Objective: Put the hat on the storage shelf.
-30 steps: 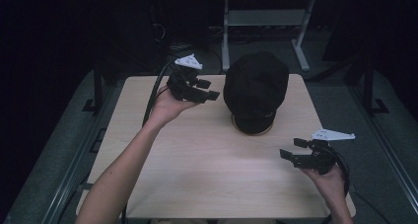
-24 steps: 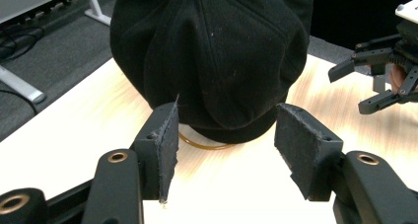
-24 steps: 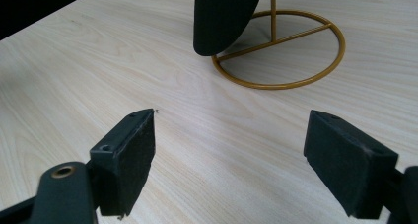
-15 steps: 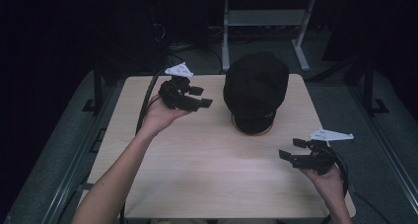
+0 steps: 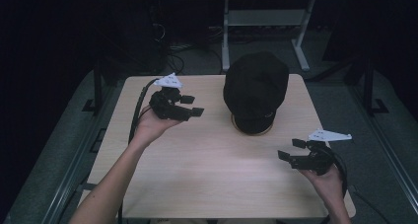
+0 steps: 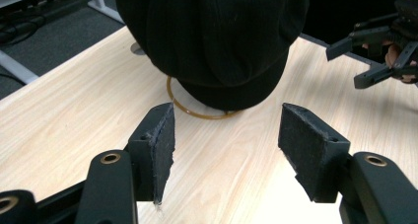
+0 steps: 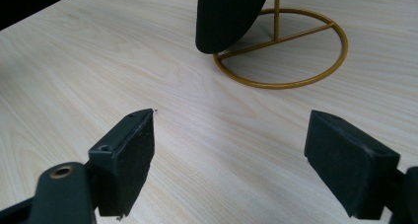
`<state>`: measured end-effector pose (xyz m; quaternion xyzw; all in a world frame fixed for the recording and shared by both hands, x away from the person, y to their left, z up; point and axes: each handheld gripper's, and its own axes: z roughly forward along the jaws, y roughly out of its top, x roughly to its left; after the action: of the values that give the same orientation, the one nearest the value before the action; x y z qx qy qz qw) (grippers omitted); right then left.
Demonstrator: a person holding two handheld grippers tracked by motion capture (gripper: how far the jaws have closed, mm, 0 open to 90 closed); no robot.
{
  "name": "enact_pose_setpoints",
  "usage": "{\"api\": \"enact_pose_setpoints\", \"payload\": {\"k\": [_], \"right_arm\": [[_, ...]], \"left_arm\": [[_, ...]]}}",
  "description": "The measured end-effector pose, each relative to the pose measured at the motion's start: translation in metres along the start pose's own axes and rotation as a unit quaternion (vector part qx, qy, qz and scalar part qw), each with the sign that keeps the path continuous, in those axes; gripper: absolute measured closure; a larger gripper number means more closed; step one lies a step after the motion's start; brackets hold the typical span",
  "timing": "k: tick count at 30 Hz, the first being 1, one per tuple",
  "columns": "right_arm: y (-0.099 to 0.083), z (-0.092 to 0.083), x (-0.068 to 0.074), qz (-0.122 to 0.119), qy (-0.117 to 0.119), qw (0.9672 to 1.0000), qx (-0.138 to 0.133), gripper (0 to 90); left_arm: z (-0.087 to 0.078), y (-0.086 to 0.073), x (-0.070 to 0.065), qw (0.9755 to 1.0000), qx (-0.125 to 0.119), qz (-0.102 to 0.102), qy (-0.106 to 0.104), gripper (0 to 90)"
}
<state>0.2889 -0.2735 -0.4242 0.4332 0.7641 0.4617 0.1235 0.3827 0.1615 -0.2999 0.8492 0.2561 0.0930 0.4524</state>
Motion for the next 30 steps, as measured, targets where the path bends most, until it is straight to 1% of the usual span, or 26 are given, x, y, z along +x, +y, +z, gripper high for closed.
{"api": "enact_pose_setpoints", "payload": {"k": [5, 7, 8, 9, 12, 19, 24, 30], "right_arm": [[0.000, 0.000, 0.001, 0.000, -0.001, 1.0000, 0.004, 18.7], [0.000, 0.001, 0.001, -0.001, -0.001, 1.0000, 0.005, 18.6], [0.000, 0.001, 0.001, -0.001, -0.001, 1.0000, 0.005, 18.6], [0.000, 0.001, 0.001, -0.001, -0.001, 1.0000, 0.005, 18.6], [-0.001, 0.001, 0.001, -0.001, -0.002, 1.0000, 0.006, 18.6], [-0.001, 0.001, 0.001, 0.001, -0.003, 1.0000, 0.008, 18.5], [-0.001, 0.001, 0.001, -0.003, -0.003, 1.0000, 0.007, 18.4], [-0.001, 0.002, 0.001, -0.004, -0.002, 1.0000, 0.008, 18.3]], "left_arm": [[-0.004, -0.010, 0.000, 1.0000, -0.001, -0.008, 0.002, 37.9], [-0.005, -0.015, 0.000, 1.0000, 0.002, -0.007, 0.006, 37.6], [-0.005, -0.019, 0.000, 0.9999, 0.002, -0.013, 0.005, 37.6], [-0.005, -0.019, 0.000, 0.9999, 0.002, -0.013, 0.005, 37.5], [-0.006, -0.027, 0.001, 0.9999, 0.002, -0.014, 0.005, 37.3], [-0.008, -0.036, -0.001, 0.9998, 0.001, -0.019, 0.007, 36.8], [-0.010, -0.044, -0.004, 0.9997, -0.001, -0.023, 0.007, 36.2], [-0.011, -0.052, -0.005, 0.9997, -0.001, -0.023, 0.009, 35.0]]}}
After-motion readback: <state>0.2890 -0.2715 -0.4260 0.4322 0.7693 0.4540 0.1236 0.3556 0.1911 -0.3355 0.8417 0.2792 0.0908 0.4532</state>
